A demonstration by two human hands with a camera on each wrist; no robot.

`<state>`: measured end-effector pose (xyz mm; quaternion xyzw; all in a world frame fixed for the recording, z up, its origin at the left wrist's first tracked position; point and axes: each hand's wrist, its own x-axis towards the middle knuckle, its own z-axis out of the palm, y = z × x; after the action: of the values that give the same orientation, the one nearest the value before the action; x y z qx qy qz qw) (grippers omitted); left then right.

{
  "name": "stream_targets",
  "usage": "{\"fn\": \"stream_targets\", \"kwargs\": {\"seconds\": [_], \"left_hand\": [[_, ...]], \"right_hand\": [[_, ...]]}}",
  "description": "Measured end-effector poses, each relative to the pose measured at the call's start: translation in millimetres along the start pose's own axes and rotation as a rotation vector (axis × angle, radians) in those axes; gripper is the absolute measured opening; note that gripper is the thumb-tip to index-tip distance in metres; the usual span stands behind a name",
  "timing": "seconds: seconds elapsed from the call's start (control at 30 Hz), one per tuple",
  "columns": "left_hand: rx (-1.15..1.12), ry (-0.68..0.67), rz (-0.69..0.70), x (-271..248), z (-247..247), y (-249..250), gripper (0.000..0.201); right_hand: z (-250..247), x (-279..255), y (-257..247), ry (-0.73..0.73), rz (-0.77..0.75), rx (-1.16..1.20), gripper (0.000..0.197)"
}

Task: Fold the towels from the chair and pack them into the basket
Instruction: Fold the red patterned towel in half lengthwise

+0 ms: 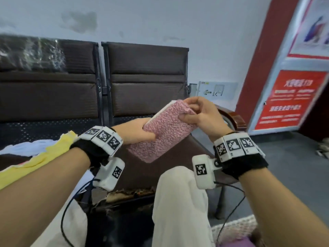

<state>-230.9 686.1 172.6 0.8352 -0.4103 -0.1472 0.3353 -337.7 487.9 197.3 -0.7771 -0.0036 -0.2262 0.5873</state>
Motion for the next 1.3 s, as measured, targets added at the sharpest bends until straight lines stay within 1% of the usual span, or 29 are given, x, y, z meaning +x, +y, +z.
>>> {"fn": "stream_targets", "kwargs": {"seconds": [0.03,0.07,0.17,0.23,0.33,0.43,0.57,0.63,0.73,0.8,0.87,0.93,1.0,1.1,1.23,1.3], "left_hand": [[0.017,-0.005,0.021,2.4,6.5,13.8,0.05],[0.046,-0.009,0.043,6.8,14.6,27.3,0.047],[0.157,-0.016,0.109,25.4,50.9,64.0,0.023],[0.187,-0.058,0.175,39.7,83.7,85.4,0.013],[0.173,-0.194,0.235,61.5,144.7,107.4,0.019],[0.226,-0.33,0.216,83.8,217.1,116.3,0.026],[0.351,-0.478,0.165,97.9,311.2,107.5,0.029],[0.364,-0.572,0.135,99.1,350.8,93.6,0.03],[0.345,-0.728,0.113,95.4,398.1,64.9,0.02],[0.355,-0.782,0.086,92.4,421.4,45.2,0.021],[0.375,-0.794,0.046,92.3,438.7,27.4,0.016],[0.411,-0.82,0.0,93.8,451.3,10.7,0.02],[0.47,-0.845,-0.032,94.8,458.5,-4.7,0.026],[0.513,-0.854,-0.067,94.6,464.4,-19.3,0.029],[0.496,-0.842,-0.082,93.1,464.8,-18.9,0.031],[0.481,-0.832,-0.083,91.4,458.9,-15.1,0.036]], "right_hand": [[-13.9,-11.7,-1.1,0.052,-0.002,0.036,0.038],[-28.9,-24.1,-1.3,0.112,-0.006,0.06,0.038],[-77.7,-63.3,9.4,0.297,0.01,0.102,0.038],[-111.6,-92.2,25.9,0.396,0.055,0.113,0.033],[-159.1,-140.8,62.5,0.528,0.147,0.071,0.024],[-192.8,-189.2,104.9,0.588,0.234,-0.016,0.027],[-209.7,-243.3,163.2,0.574,0.39,-0.088,0.035],[-210.7,-267.3,195.1,0.561,0.475,-0.107,0.033],[-205.4,-297.5,245.1,0.54,0.625,-0.137,0.026],[-197.8,-309.2,277.2,0.514,0.729,-0.194,0.023],[-190.1,-313.4,306.2,0.443,0.809,-0.346,0.03],[-180.6,-310.3,329.3,0.348,0.873,-0.468,0.037],[-171.3,-302.5,348.9,0.307,0.919,-0.487,0.041],[-159.6,-290.0,373.3,0.295,0.997,-0.46,0.039],[-149.9,-280.3,392.1,0.303,1.096,-0.505,0.035],[-147.0,-277.3,391.8,0.264,1.12,-0.549,0.037]]}}
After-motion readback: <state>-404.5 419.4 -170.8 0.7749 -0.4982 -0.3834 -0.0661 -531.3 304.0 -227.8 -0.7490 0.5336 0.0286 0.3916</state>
